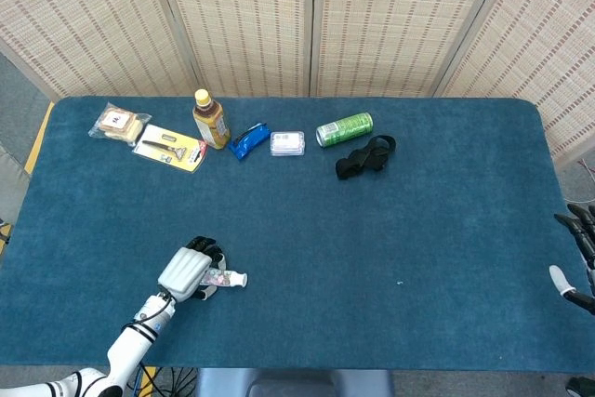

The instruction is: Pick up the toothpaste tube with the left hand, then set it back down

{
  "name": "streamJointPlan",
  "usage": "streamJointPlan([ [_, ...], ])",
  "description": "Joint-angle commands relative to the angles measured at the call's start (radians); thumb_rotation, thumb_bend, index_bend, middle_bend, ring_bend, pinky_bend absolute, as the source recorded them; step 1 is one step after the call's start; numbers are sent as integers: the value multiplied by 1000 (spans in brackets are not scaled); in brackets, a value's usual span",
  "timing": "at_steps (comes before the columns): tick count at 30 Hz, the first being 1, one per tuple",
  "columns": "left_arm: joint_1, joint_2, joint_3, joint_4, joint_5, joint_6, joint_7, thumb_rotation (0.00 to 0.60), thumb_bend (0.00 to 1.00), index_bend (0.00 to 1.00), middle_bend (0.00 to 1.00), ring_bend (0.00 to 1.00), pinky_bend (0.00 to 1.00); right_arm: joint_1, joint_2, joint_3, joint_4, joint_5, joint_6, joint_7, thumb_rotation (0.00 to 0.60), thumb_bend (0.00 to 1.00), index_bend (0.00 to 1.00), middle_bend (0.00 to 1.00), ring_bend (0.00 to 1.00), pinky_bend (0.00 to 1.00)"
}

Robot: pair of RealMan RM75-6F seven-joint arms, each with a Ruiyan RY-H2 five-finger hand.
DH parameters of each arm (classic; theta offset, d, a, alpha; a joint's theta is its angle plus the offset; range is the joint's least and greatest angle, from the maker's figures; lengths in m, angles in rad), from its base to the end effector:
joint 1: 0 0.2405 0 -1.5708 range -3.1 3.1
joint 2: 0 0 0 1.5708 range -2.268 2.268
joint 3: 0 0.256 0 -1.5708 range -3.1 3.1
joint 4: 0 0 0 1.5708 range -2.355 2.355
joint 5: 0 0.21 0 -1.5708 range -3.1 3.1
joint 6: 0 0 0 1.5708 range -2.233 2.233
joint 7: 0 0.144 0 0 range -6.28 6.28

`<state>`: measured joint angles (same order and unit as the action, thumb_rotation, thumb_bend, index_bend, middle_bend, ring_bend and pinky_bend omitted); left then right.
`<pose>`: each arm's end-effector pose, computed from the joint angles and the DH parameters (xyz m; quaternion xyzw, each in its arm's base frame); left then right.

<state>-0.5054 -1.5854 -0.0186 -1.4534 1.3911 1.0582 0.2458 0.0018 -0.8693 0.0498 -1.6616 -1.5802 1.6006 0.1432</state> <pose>-0.2065 0.2612 -0.0377 -0.7602 -0.3874 -0.3532 0.3839 -0.3073 -0.1545 0.2421 0.5954 -0.3420 0.3985 0.6080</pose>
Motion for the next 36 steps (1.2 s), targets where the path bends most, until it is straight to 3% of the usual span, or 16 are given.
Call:
streamJointPlan([
  [1,6,2,4,21,50,39,-67,600,293,527,404,209,154,-1,0,0,-2,-2,2,-3,600,271,165,122,0,0],
  [9,14,38,4,36,106,92,-168,600,318,562,548,357,268,5,2,-2,-15,-30,5,-18,600,270,164,121,0,0],
  [17,0,109,-5,-3,118,84,-161,600,333,574,662,463,312,44,11,-12,-56,-105,-26,-63,600,271,164,121,0,0],
  [27,-65,293,-56,-200,106,25,-38,600,341,572,687,477,315,168,41,-16,-211,-259,-168,-188,600,271,164,112,0,0],
  [36,-139,435,-126,-406,12,-68,53,600,358,571,692,480,315,290,9,5,-372,-274,-369,-348,600,270,164,52,0,0],
])
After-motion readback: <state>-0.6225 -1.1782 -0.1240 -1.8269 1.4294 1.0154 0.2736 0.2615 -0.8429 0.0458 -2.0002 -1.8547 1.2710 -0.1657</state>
